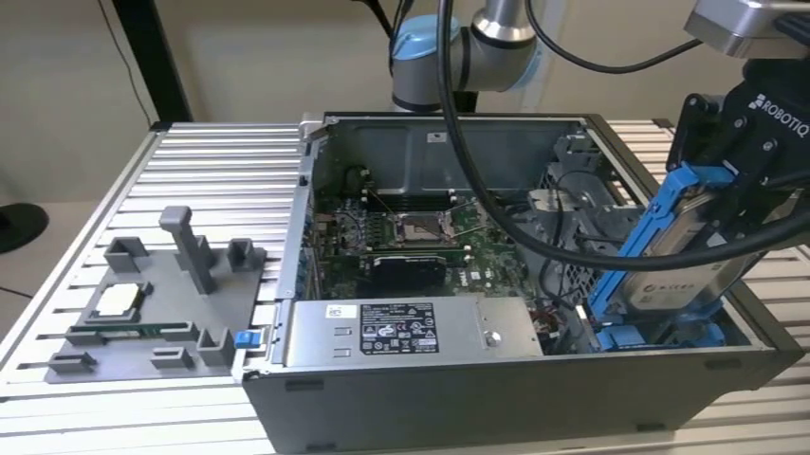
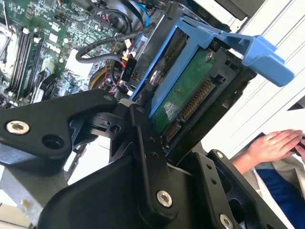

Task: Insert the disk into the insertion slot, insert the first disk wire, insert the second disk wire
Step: 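Insert the disk into the insertion slot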

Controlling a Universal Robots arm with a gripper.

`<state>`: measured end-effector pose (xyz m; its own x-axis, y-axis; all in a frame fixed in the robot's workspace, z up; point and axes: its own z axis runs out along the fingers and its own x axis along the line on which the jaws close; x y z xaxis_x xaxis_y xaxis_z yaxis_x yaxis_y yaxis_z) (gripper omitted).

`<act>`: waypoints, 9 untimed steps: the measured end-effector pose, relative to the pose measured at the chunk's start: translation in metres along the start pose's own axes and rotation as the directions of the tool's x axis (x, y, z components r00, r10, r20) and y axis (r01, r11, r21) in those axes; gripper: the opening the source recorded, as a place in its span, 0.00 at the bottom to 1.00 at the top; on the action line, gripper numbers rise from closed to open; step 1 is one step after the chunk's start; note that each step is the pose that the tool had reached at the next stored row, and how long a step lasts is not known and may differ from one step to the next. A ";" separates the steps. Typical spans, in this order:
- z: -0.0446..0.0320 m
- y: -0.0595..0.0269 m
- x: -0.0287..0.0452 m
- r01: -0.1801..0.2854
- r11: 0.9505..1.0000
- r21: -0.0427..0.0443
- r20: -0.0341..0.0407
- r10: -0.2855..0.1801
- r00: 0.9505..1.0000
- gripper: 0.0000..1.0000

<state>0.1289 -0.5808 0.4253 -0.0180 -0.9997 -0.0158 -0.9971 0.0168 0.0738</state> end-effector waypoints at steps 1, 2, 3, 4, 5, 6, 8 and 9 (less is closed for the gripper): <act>0.0004 0.0000 -0.0001 0.000 1.000 0.000 0.000 0.000 1.000 0.00; 0.0009 -0.0001 -0.0002 0.000 1.000 0.000 0.000 0.000 1.000 0.00; 0.0014 -0.0001 -0.0003 0.000 1.000 0.000 0.000 0.000 1.000 0.00; 0.0017 -0.0001 -0.0003 0.000 1.000 0.000 0.000 0.000 1.000 0.00; 0.0020 -0.0001 -0.0004 0.000 1.000 0.000 0.000 0.000 1.000 0.00; 0.0023 -0.0002 -0.0004 0.000 1.000 0.000 0.001 0.000 1.000 0.00; 0.0033 -0.0002 -0.0004 0.000 1.000 0.000 0.002 0.000 1.000 0.00; 0.0043 -0.0003 -0.0004 0.000 1.000 0.000 0.002 0.000 1.000 0.00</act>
<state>0.1289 -0.5804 0.4211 -0.0180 -0.9997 -0.0181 -0.9971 0.0166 0.0738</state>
